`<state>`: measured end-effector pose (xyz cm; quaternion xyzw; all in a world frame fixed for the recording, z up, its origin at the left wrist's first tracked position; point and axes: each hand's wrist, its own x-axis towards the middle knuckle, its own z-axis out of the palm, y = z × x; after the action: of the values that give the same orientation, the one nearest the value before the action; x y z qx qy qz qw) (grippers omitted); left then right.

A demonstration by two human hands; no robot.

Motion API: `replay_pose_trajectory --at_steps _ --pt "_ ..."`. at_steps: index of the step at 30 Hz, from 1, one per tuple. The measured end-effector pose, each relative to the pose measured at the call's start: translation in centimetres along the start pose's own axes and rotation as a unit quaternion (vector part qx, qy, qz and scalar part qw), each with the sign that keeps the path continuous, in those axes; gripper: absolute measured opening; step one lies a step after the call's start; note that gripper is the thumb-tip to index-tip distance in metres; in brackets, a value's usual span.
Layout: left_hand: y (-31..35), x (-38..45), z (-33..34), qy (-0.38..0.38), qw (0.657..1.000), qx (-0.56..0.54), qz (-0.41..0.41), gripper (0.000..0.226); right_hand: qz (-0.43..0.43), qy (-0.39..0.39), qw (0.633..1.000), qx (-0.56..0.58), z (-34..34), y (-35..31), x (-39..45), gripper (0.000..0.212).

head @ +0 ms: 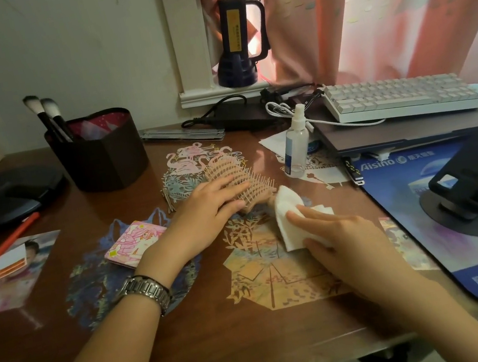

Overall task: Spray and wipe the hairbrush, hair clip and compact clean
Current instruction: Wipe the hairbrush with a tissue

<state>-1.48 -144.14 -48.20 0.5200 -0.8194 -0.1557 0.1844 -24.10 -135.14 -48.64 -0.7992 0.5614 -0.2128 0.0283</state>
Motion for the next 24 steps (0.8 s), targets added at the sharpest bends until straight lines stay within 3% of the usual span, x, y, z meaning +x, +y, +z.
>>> replay_pose_trajectory --at_steps 7,24 --pt "-0.1 0.1 0.1 0.005 1.0 0.004 0.001 0.042 -0.002 0.024 1.0 -0.015 -0.5 0.2 -1.4 0.054" --pt "0.0 0.2 -0.2 0.013 0.999 0.031 -0.022 0.045 0.005 0.001 1.0 0.016 1.9 0.0 5.4 0.049"
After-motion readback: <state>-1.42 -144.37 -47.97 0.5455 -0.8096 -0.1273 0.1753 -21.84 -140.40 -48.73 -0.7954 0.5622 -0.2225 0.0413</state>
